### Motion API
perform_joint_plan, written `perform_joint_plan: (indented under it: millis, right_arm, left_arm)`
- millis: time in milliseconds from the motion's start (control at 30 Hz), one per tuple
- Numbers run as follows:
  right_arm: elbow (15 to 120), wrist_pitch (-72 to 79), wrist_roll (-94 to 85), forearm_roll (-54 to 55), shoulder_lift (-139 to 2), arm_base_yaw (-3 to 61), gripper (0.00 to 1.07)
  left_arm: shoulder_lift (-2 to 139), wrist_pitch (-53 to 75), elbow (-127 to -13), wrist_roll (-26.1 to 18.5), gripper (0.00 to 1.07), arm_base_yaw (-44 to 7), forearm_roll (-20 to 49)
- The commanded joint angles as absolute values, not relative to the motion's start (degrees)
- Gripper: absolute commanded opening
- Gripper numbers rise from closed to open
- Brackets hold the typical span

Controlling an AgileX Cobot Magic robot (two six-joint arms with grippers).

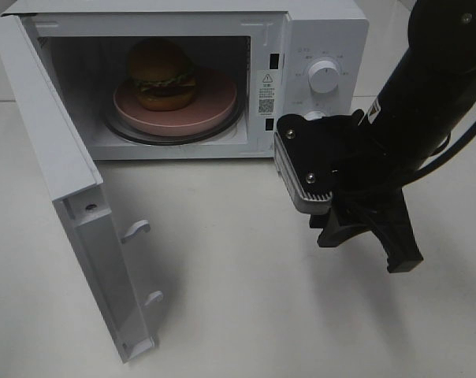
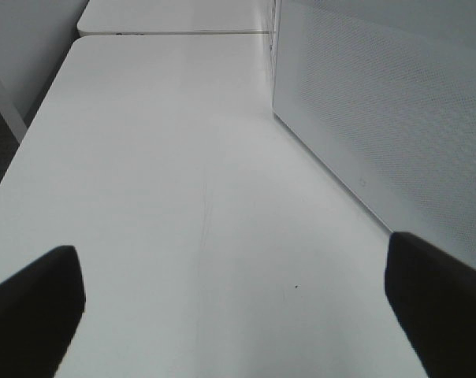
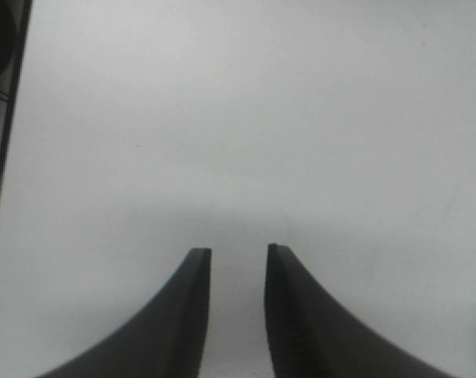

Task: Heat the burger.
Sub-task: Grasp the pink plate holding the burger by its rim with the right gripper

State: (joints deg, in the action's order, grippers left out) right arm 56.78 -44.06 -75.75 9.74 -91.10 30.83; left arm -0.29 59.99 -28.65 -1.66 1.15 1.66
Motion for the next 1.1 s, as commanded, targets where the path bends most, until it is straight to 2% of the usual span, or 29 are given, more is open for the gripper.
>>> perform_joint_plan:
  millis: [33, 100, 133, 167, 233, 267, 300, 533, 833, 1100]
  right_arm:
    - [58.16, -41.37, -76.66, 5.21, -90.64, 31.51, 0.43]
    - [58.16, -40.68, -76.66, 4.13, -90.64, 31.51, 0.45]
    - [58.16, -38.27, -76.26, 2.69, -90.64, 31.51, 0.52]
    - [58.16, -38.27, -76.26, 2.69, -90.64, 31.51, 0.52]
    - [58.16, -34.95, -75.34, 0.52, -90.64, 31.51, 0.63]
    - [58.16, -34.95, -75.34, 0.52, -90.64, 31.51, 0.63]
    - [58.56, -33.69, -74.14, -1.03, -90.7, 31.51, 0.68]
    - [61.99, -29.91, -67.44, -2.75, -90.81, 31.51, 0.79]
    - [65.55, -28.71, -65.43, -2.75, -93.28, 31.57, 0.8]
    - [71.28, -28.76, -63.66, -4.64, -98.78, 35.58, 0.8]
  left_arm:
    - [-1.43, 59.47, -28.48, -1.43, 0.98, 1.2, 1.89]
    - [-1.43, 59.47, -28.48, -1.43, 0.98, 1.2, 1.89]
    - [-1.43, 59.47, -28.48, -1.43, 0.98, 1.2, 1.89]
    - [-1.43, 59.47, -28.48, -1.43, 0.98, 1.2, 1.89]
    - [-1.43, 59.47, -28.48, -1.43, 0.98, 1.2, 1.89]
    - [-1.43, 59.47, -28.48, -1.43, 0.98, 1.2, 1.89]
    - [-1.43, 59.47, -28.48, -1.43, 0.98, 1.2, 1.89]
    - [-1.43, 59.47, -28.48, -1.43, 0.98, 1.2, 1.89]
    - [-1.43, 59.47, -28.48, -1.43, 0.98, 1.2, 1.89]
    - [-1.43, 59.47, -28.48, -1.43, 0.98, 1.2, 1.89]
